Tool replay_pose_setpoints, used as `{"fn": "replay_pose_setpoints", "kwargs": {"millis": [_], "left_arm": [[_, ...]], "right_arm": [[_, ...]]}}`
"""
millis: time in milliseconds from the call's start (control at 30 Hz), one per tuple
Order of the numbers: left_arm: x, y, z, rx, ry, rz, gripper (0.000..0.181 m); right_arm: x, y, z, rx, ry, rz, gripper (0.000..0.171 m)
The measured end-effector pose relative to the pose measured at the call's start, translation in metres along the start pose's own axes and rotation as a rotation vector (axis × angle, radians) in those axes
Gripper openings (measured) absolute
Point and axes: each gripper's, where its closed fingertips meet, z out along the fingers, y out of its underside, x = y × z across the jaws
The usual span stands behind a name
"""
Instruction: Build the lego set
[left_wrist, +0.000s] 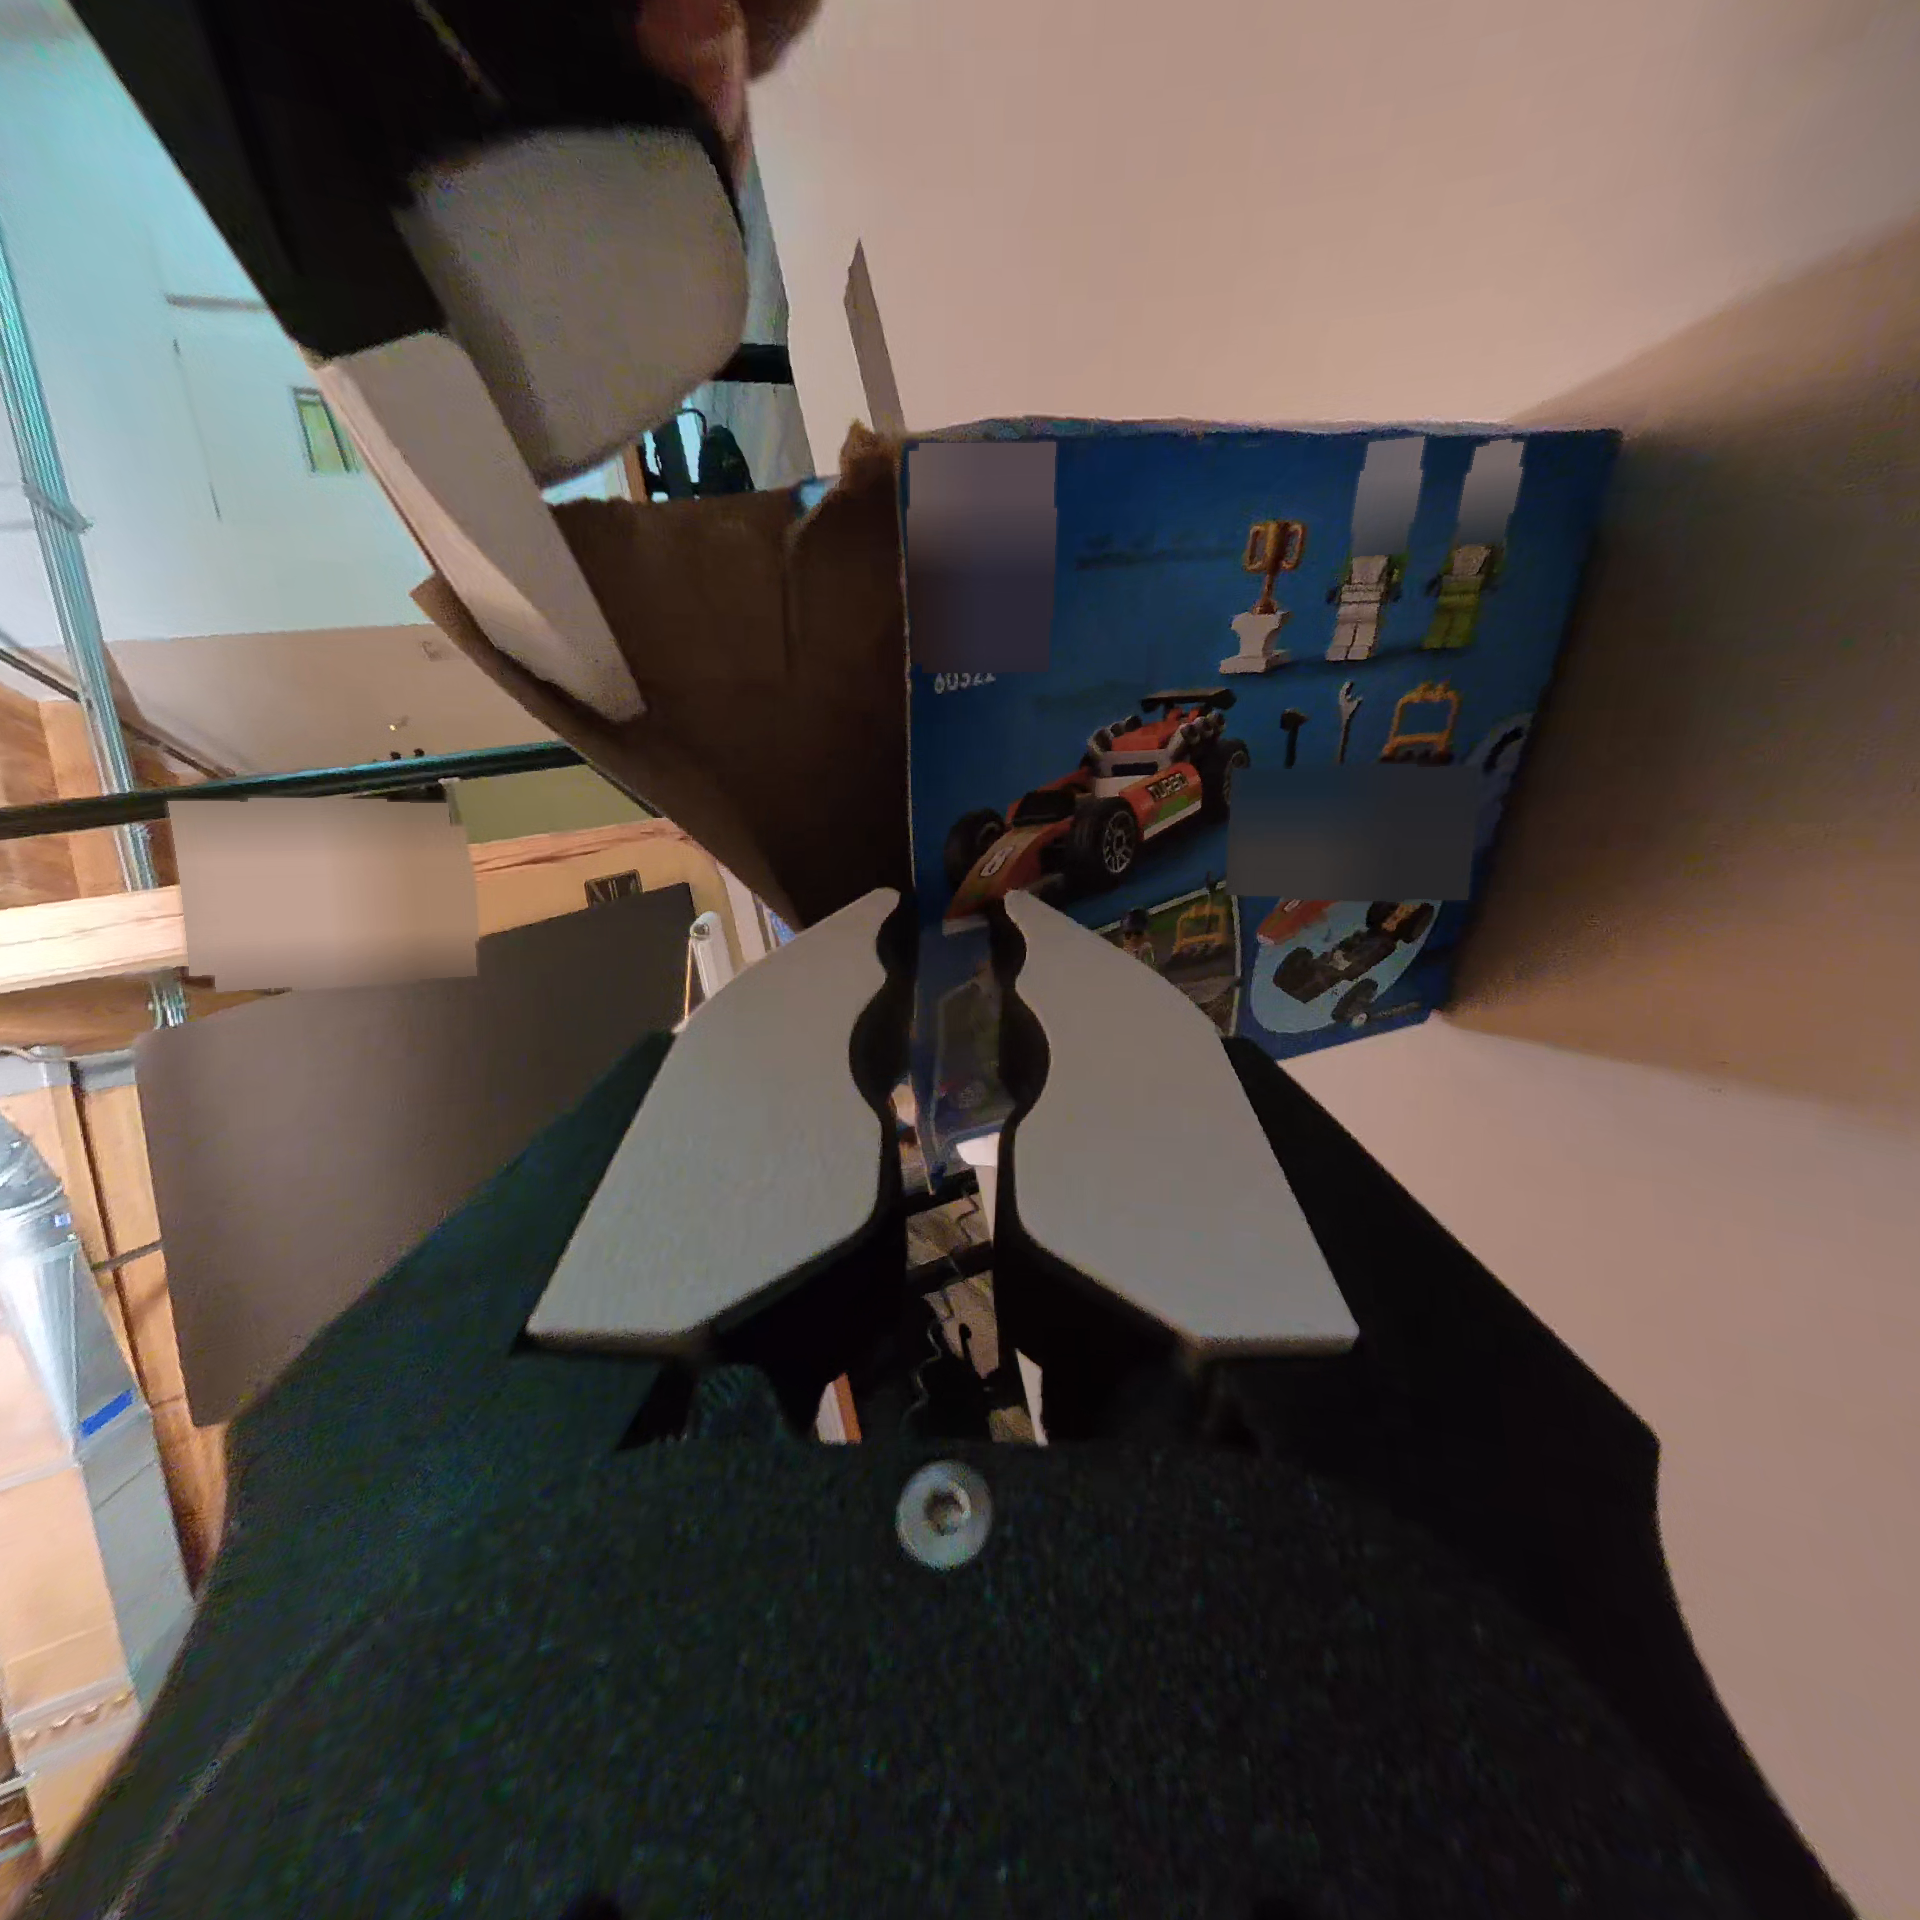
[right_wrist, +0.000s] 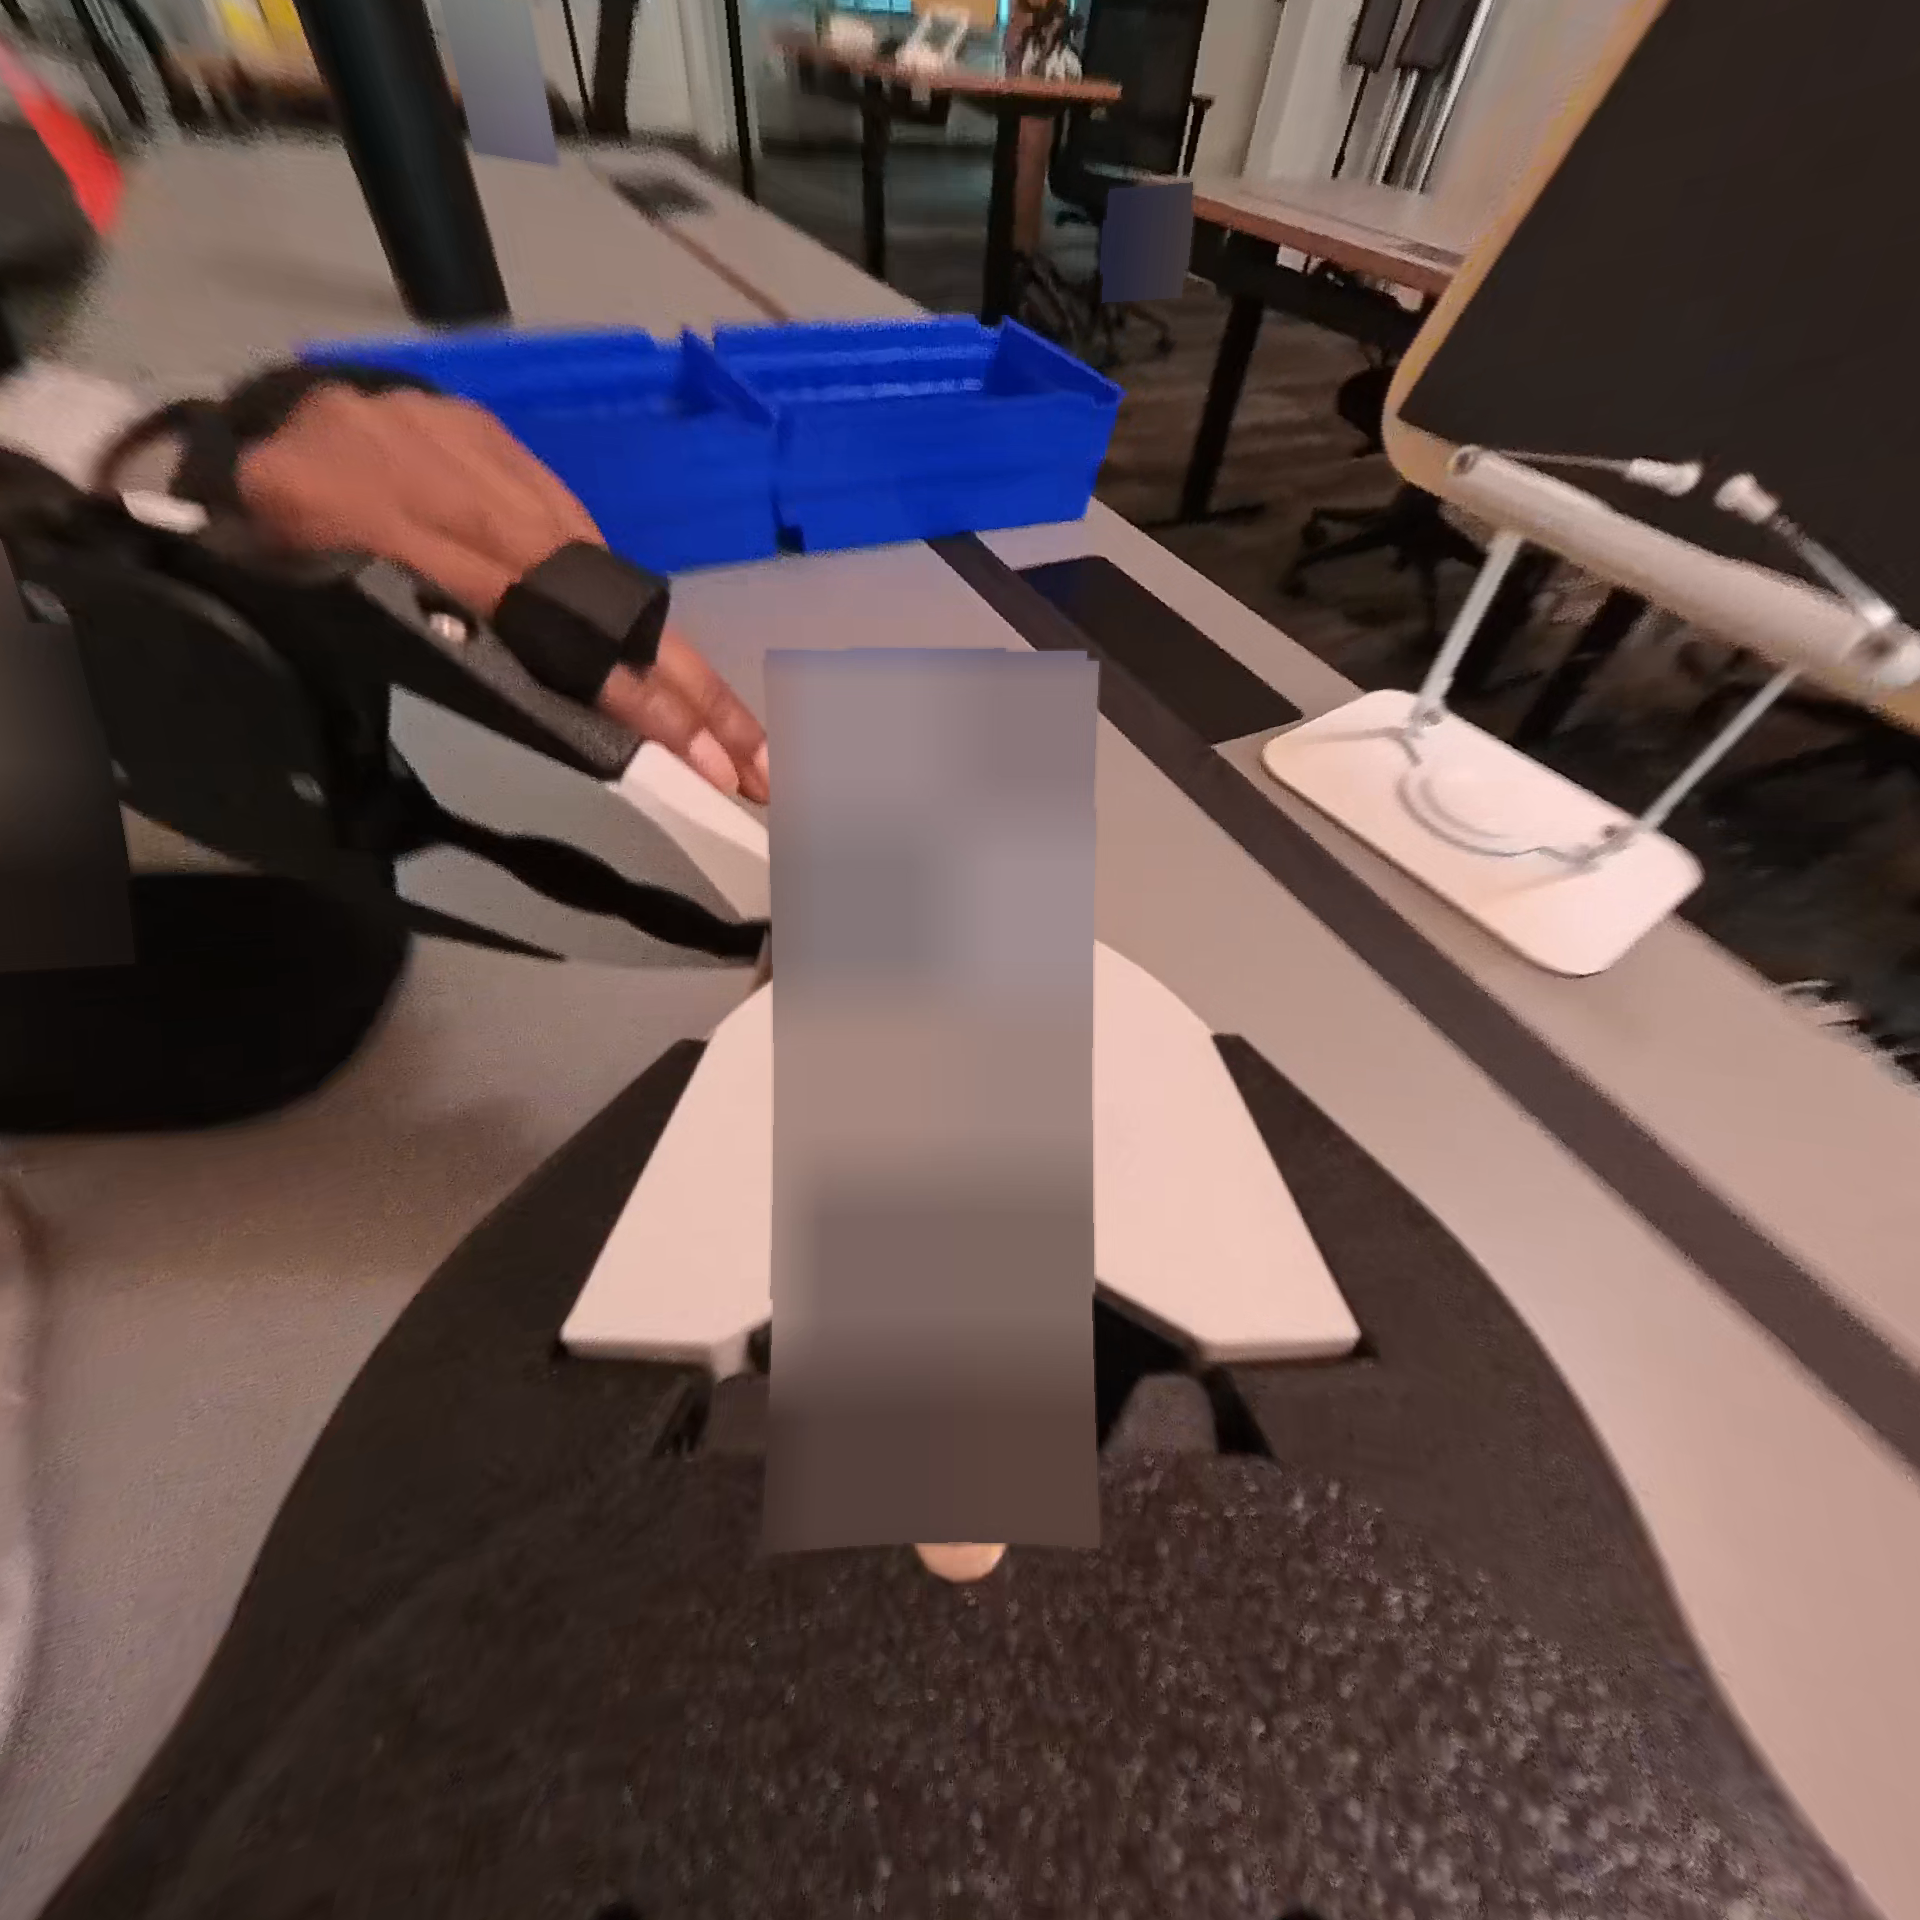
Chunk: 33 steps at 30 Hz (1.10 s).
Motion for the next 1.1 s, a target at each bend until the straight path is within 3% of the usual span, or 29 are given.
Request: {"fn": "replay_pose_setpoints", "kwargs": {"millis": [67,100,267,400,467,500,533,733,933,1100], "left_arm": [[0.001,0.002,0.0,0.0,0.01,-0.022,0.013],[0.002,0.002,0.0,0.003,0.015,-0.027,0.013],[0.008,-0.001,0.006,0.006,0.028,-0.034,0.012],[0.008,0.0,0.011,0.009,0.013,-0.03,0.013],[0.005,0.003,0.012,-0.009,-0.019,0.015,0.013],[0.004,0.005,0.013,-0.02,-0.031,0.024,0.014],[0.004,0.006,0.013,-0.024,-0.029,0.018,0.013],[0.001,0.024,-0.001,-0.054,-0.069,-0.037,0.017],[0.0,0.049,-0.023,-0.099,-0.074,-0.052,0.021],[-0.001,0.027,-0.033,-0.031,-0.058,-0.033,0.018]], "right_arm": [[-0.002,-0.002,0.001,-0.086,0.028,-0.149,0.011],[-0.001,-0.002,0.002,-0.145,0.052,-0.248,0.022],[0.008,-0.002,0.014,-0.45,0.19,-0.936,0.031],[0.002,0.004,0.035,-0.519,0.18,-1.311,0.029],[0.0,0.004,0.043,-0.503,0.152,-1.379,0.017],[0.002,0.006,0.044,-0.511,0.142,-1.403,0.003],[0.003,0.006,0.046,-0.502,0.135,-1.409,0.001],[-0.001,-0.002,0.046,-0.379,0.047,-1.157,0.001],[-0.01,-0.002,0.042,-0.324,-0.066,-1.046,0.001],[-0.018,-0.007,0.05,-0.355,-0.05,-1.027,0.001]]}}
